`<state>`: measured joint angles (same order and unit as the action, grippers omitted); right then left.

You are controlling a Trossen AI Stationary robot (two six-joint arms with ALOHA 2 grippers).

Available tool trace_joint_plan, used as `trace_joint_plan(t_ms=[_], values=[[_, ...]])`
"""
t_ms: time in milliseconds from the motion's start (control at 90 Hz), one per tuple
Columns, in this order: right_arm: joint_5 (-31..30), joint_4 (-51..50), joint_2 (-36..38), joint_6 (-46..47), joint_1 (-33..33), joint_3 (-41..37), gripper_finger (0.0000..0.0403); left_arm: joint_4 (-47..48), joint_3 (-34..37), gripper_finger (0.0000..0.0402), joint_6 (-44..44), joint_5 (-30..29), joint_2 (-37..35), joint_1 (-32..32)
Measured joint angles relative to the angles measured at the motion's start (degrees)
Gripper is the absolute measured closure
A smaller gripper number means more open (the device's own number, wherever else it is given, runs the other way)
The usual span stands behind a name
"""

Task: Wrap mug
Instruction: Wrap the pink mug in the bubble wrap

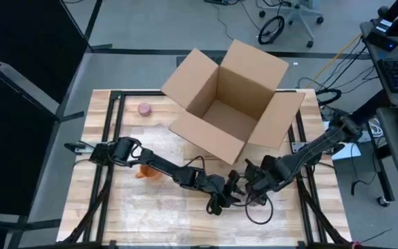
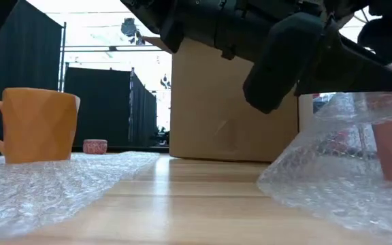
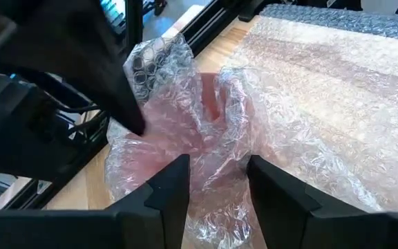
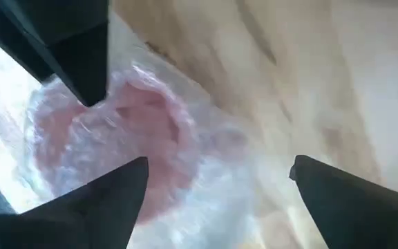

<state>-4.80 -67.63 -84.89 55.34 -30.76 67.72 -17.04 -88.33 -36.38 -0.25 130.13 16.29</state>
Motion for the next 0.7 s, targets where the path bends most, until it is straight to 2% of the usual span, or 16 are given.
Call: trace_joint_plan(t_ms=[133, 322, 700], values=[[0.24, -0.41, 1.67, -1.46, -0.02, 2.41, 0.0058, -0.02, 0.00, 0.0270, 0.00, 0.00, 0.00, 0.00], [0.69, 4.85, 2.24, -1.77, -1.91, 3.92, 0.0058, -0.02, 0.00, 0.0270, -0.06, 0.00, 0.00, 0.02], [-1.31, 3.81, -7.83, -0.95, -3.87, 3.92, 0.0058, -0.02, 0.00, 0.0270, 0.02, 0.02, 0.00, 0.02]])
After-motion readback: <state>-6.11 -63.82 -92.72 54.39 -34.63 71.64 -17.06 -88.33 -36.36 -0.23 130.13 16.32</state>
